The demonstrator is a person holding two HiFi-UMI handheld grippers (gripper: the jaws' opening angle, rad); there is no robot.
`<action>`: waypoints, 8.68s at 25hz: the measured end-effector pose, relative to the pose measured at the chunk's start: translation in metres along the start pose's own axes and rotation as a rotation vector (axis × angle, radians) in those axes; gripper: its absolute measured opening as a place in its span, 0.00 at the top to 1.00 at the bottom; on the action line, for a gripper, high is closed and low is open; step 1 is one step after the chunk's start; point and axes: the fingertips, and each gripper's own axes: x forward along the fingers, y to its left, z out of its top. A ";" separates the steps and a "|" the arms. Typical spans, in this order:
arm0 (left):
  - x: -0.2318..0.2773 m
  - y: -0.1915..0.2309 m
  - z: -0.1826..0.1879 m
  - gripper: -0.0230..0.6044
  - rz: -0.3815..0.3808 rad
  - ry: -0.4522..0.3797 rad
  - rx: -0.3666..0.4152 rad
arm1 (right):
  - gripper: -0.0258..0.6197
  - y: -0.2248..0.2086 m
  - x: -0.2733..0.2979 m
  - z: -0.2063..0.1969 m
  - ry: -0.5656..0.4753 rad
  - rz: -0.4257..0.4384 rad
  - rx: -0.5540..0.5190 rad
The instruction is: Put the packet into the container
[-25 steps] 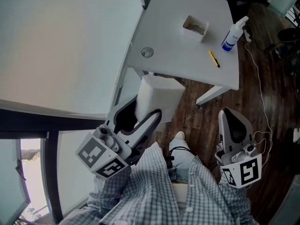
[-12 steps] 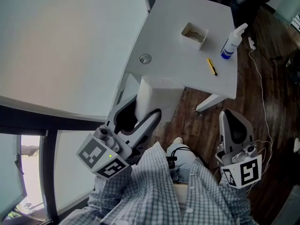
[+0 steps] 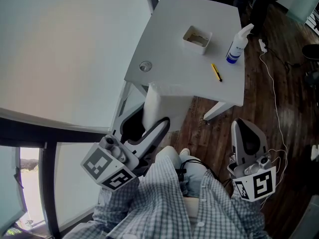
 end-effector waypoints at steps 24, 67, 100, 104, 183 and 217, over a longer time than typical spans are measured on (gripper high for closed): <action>0.052 0.023 0.000 0.55 -0.052 0.049 0.010 | 0.94 -0.031 0.023 -0.010 0.013 -0.053 0.027; 0.164 0.189 0.042 0.55 -0.232 0.130 -0.064 | 0.94 -0.071 0.194 -0.011 0.117 -0.208 -0.031; 0.234 0.197 0.058 0.55 -0.203 0.133 0.005 | 0.94 -0.132 0.199 -0.004 0.112 -0.213 -0.011; 0.249 0.193 0.052 0.55 -0.204 0.150 0.013 | 0.94 -0.143 0.193 -0.012 0.122 -0.224 0.008; 0.392 0.240 -0.153 0.55 -0.152 0.764 0.546 | 0.94 -0.209 0.153 -0.067 0.199 -0.318 0.164; 0.321 0.206 -0.017 0.95 -0.207 0.330 0.216 | 0.94 -0.175 0.172 -0.034 0.121 -0.220 0.103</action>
